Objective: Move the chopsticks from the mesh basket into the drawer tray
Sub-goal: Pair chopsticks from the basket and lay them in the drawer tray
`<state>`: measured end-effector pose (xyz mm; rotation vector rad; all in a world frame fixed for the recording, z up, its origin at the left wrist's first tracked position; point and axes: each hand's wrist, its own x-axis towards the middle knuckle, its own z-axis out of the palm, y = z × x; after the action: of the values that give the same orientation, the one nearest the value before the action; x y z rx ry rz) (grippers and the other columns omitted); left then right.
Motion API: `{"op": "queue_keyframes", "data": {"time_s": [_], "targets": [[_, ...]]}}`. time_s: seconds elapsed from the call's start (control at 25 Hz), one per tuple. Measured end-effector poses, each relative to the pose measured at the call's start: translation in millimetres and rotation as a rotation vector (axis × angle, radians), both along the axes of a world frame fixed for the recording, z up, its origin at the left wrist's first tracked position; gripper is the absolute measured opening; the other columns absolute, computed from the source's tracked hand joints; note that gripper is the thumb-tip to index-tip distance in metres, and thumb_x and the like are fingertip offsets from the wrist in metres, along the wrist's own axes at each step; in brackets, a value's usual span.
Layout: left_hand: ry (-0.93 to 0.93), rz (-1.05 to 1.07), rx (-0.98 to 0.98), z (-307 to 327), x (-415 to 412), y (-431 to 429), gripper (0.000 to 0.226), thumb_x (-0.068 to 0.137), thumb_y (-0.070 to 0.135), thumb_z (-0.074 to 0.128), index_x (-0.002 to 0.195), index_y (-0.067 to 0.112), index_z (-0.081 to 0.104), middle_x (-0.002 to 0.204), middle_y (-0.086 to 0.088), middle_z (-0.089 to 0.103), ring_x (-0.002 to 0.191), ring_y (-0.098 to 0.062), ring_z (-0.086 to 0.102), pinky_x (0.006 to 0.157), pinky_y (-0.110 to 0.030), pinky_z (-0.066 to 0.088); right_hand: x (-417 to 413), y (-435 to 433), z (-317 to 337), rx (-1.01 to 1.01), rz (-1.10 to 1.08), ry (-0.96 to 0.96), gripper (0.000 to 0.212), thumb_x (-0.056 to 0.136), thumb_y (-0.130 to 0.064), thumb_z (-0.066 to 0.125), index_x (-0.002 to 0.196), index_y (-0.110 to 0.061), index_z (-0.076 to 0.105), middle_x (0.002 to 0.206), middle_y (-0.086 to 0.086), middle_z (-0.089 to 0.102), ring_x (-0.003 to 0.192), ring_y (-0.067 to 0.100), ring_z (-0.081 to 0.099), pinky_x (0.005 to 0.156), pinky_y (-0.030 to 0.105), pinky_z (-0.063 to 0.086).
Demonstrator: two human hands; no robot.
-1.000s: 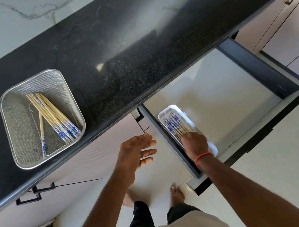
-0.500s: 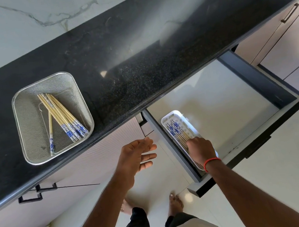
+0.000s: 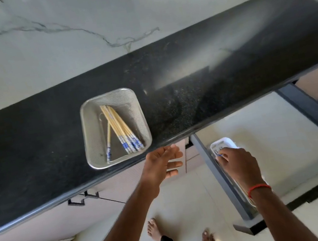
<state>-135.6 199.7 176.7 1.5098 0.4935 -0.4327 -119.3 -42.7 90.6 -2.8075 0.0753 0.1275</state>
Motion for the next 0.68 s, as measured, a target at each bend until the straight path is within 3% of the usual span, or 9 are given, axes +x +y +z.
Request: {"op": "queue_keyframes", "data": {"time_s": [0.12,0.28,0.44,0.68], "targets": [[-0.083,0.078,-0.009,16.1,7.5,33.8,0.025,0.096,0.038,0.060,0.102,0.017,0.072,0.103,-0.001,0.079,0.093,-0.023,0.076,0.084,-0.040,0.061,28.1,54.2,53.7,0.303,0.109,-0.153,0.020,0.086,-0.035,0.068,0.098,-0.019,0.073,0.090,0.002,0.077,0.084,0.023,0.072,0.071,0.038,0.060],[-0.142,0.207,-0.058,34.1,20.2,87.7,0.026,0.098,0.031,0.062,0.107,0.010,0.073,0.104,-0.009,0.079,0.094,-0.028,0.076,0.081,-0.039,0.062,59.3,140.9,104.6,0.443,0.214,-0.261,0.021,0.082,-0.040,0.070,0.096,-0.025,0.073,0.084,-0.008,0.077,0.080,0.008,0.073,0.069,0.033,0.060],[-0.167,0.295,-0.092,40.2,33.9,144.6,0.028,0.102,0.023,0.056,0.113,0.003,0.071,0.107,-0.015,0.077,0.096,-0.032,0.074,0.082,-0.039,0.060,75.0,214.6,112.3,0.351,0.324,-0.208,0.019,0.084,-0.039,0.065,0.092,-0.023,0.070,0.082,-0.007,0.076,0.075,0.013,0.072,0.063,0.034,0.059],[-0.218,0.342,-0.126,34.8,43.6,207.9,0.033,0.099,0.030,0.059,0.107,0.001,0.072,0.104,-0.016,0.077,0.092,-0.033,0.075,0.086,-0.043,0.060,90.9,269.5,86.0,0.165,0.337,-0.022,0.019,0.089,-0.024,0.064,0.108,-0.019,0.069,0.098,0.004,0.075,0.091,0.025,0.071,0.077,0.035,0.058]]}}
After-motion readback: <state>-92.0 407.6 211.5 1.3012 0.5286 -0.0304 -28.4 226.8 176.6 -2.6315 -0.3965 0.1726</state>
